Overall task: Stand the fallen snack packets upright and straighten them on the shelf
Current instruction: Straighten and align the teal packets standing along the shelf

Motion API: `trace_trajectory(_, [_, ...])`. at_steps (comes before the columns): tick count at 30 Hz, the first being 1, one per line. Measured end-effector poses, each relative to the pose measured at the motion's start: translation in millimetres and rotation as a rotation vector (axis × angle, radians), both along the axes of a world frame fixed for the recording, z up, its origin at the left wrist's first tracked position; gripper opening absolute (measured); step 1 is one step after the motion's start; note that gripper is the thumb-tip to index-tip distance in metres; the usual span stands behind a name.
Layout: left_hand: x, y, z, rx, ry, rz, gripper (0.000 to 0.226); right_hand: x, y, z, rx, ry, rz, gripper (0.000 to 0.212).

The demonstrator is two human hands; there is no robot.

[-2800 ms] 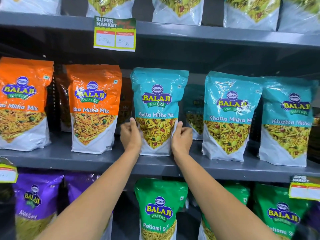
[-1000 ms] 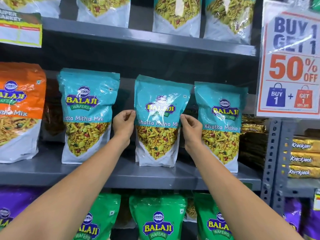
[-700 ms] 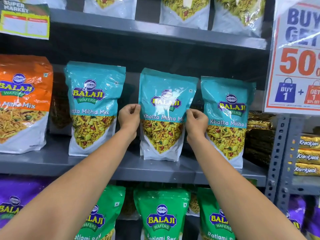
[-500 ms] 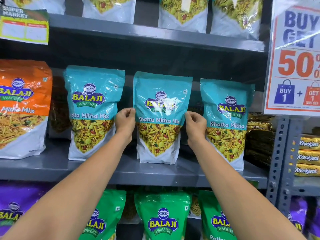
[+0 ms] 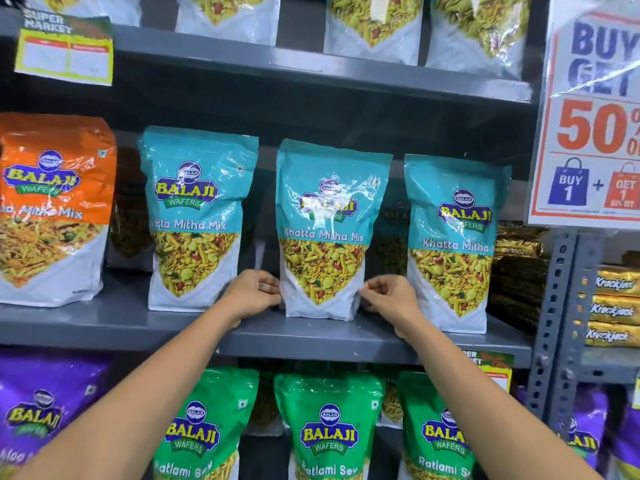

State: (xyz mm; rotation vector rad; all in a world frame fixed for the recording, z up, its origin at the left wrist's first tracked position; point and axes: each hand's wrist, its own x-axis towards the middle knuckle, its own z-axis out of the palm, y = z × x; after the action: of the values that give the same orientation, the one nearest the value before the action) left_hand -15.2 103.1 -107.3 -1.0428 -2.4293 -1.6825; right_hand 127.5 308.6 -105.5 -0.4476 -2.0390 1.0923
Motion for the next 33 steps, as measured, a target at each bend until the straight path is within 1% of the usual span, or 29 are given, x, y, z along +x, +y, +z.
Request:
trace_trajectory(5, [-1.3, -2.5, -0.6, 0.045, -0.002, 0.064, 0.019, -2.3, 0.7, 0.1, 0.011, -0.019, -0.01, 0.016])
trace_trajectory(10, [-0.2, -3.9, 2.2, 0.01, -0.047, 0.046, 0.023, -2.5, 3.2, -4.1, -0.105, -0.02, -0.039, 0.017])
trace_trajectory(12, [4.4, -3.1, 7.9, 0.051, -0.148, -0.003, 0.021, -4.2, 4.7, -4.7, -0.142, -0.018, -0.034, 0.013])
trace_trajectory(13, [8.4, -1.7, 10.5, 0.126, -0.254, -0.043, 0.017, -4.1, 4.4, -2.7, -0.199, 0.014, -0.001, 0.011])
trace_trajectory(14, [13.4, 0.7, 13.2, 0.236, -0.377, -0.089, 0.014, -4.1, 2.6, 1.7, -0.292, 0.073, 0.075, 0.017])
trace_trajectory(15, [19.4, 4.8, 16.6, 0.358, -0.485, -0.123, 0.017, -5.2, 0.6, 6.9, -0.406, 0.139, 0.163, 0.029])
trace_trajectory(16, [24.2, 10.3, 20.0, 0.467, -0.548, -0.144, 0.023, -7.0, -3.3, 12.7, -0.504, 0.186, 0.229, 0.042])
trace_trajectory(17, [26.2, 16.6, 21.7, 0.53, -0.566, -0.15, 0.032, -10.2, -7.7, 18.3, -0.559, 0.2, 0.259, 0.057])
trace_trajectory(18, [29.9, 22.9, 23.2, 0.574, -0.569, -0.149, 0.043, -15.5, -12.3, 22.3, -0.578, 0.187, 0.268, 0.073])
trace_trajectory(19, [32.3, 30.4, 22.8, 0.594, -0.562, -0.149, 0.054, -20.7, -18.1, 24.0, -0.569, 0.168, 0.263, 0.083])
trace_trajectory(20, [35.2, 37.6, 21.4, 0.604, -0.542, -0.16, 0.062, -24.1, -26.0, 23.8, -0.546, 0.169, 0.254, 0.084])
trace_trajectory(21, [39.8, 43.7, 20.3, 0.6, -0.508, -0.156, 0.07, -25.4, -35.1, 22.9, -0.519, 0.18, 0.242, 0.08])
trace_trajectory(23, [44.6, 52.7, 15.1, 0.572, -0.433, -0.083, 0.087, -23.8, -51.4, 20.1, -0.466, 0.207, 0.203, 0.073])
trace_trajectory(24, [42.8, 55.8, 11.7, 0.559, -0.389, -0.04, 0.089, -23.5, -53.3, 18.5, -0.444, 0.223, 0.19, 0.07])
trace_trajectory(26, [36.6, 58.5, 6.8, 0.562, -0.362, -0.018, 0.088, -26.7, -49.3, 13.9, -0.424, 0.252, 0.197, 0.069])
trace_trajectory(27, [20.3, 64.4, -0.1, 0.564, -0.372, -0.033, 0.096, -28.8, -45.8, 12.1, -0.427, 0.258, 0.202, 0.07])
trace_trajectory(29, [21.3, 60.9, 0.5, 0.572, -0.364, -0.05, 0.111, -33.4, -40.2, 8.9, -0.436, 0.266, 0.215, 0.071])
trace_trajectory(30, [22.4, 58.3, 2.1, 0.598, -0.357, -0.055, 0.108, -34.1, -38.5, 9.0, -0.438, 0.274, 0.212, 0.07])
trace_trajectory(32, [40.2, 49.0, 18.8, 0.613, -0.336, -0.076, 0.083, -33.6, -36.1, 15.1, -0.438, 0.31, 0.209, 0.064])
trace_trajectory(33, [44.9, 46.6, 29.6, 0.611, -0.305, -0.059, 0.074, -33.5, -34.1, 20.9, -0.429, 0.341, 0.211, 0.062])
